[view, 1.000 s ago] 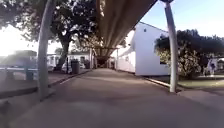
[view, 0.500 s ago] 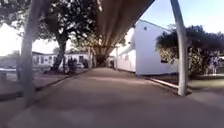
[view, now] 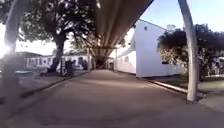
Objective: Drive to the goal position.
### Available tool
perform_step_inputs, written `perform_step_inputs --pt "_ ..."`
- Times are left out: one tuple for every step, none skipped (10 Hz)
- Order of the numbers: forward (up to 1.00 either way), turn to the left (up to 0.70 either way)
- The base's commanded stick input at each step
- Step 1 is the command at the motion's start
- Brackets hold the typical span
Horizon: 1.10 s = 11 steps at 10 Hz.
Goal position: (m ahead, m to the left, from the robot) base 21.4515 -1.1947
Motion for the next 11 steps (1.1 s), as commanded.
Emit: perform_step_inputs --pt "0.7 0.0" --pt "0.7 0.0" --pt "0.7 0.0" --pt "0.7 0.0" --pt "0.7 0.0" --pt "0.7 0.22" --pt "0.7 0.29" --pt "0.7 0.14" --pt "0.7 0.0" --pt "0.7 0.0" --pt "0.7 0.0"
